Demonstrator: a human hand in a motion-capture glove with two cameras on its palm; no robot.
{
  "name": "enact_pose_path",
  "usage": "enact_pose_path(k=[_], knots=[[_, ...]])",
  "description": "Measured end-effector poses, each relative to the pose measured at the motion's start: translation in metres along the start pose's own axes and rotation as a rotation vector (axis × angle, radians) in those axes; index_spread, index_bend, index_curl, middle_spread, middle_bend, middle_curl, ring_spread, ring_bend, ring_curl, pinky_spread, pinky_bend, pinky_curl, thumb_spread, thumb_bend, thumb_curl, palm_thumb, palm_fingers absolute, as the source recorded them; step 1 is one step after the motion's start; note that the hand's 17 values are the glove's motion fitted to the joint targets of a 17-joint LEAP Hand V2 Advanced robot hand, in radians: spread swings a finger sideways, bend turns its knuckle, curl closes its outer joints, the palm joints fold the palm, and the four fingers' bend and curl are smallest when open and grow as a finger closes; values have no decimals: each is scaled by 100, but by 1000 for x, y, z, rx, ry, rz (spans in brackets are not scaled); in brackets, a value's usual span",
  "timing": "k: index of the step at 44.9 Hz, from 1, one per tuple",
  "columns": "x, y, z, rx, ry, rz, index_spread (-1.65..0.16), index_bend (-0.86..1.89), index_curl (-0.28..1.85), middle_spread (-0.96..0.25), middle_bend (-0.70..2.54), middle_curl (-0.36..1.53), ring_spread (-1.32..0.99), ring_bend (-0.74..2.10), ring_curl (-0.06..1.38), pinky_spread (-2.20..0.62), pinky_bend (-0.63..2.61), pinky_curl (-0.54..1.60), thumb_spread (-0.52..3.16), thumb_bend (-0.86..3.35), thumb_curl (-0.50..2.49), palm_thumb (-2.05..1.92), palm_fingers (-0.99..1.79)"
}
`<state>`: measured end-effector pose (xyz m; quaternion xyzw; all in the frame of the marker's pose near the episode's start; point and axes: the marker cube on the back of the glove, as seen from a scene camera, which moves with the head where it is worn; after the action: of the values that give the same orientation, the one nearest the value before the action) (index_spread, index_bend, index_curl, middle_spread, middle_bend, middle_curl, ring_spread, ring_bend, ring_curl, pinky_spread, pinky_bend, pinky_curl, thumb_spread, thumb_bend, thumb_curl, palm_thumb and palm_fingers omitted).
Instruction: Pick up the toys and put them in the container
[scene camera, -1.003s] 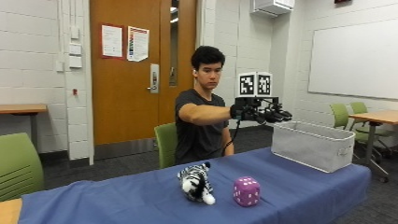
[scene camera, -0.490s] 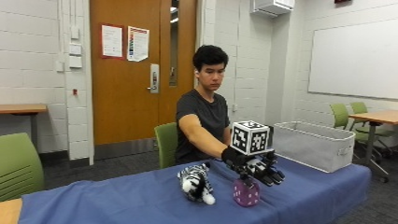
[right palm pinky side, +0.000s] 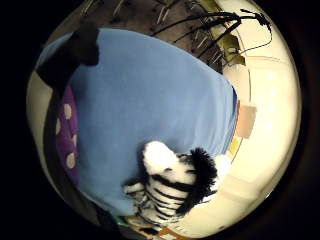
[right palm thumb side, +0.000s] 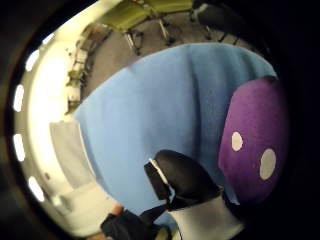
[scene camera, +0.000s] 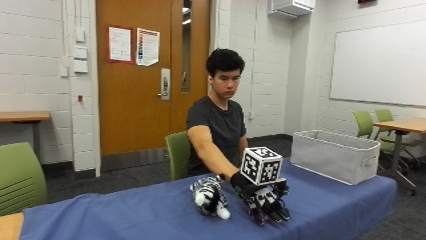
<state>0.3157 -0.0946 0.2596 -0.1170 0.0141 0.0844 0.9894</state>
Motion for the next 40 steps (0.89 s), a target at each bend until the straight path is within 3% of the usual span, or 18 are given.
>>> enact_pose_path(k=[22,23,26,31,36,40], knots=[[-2,9,-4,67,-55,58,-36,64,49,-25,15,23,-49,43,31,-30,91,33,125,13,29,33,55],[-2,10,-5,73,-54,58,-36,60,48,-25,13,22,-49,40,30,-30,92,34,124,10,28,29,44],[-4,13,-8,99,-54,57,-35,69,53,-26,18,23,-52,49,34,-32,88,33,131,17,31,41,65],[-5,17,-19,126,-49,37,-34,65,52,-26,22,25,-54,60,35,-35,84,31,134,20,34,47,85],[-6,20,-29,124,-48,21,-32,44,48,-29,40,32,-53,79,40,-39,78,30,131,19,37,51,114],[-9,23,-35,114,-49,3,-31,33,48,-33,53,37,-50,87,44,-41,76,31,125,18,41,53,119]])
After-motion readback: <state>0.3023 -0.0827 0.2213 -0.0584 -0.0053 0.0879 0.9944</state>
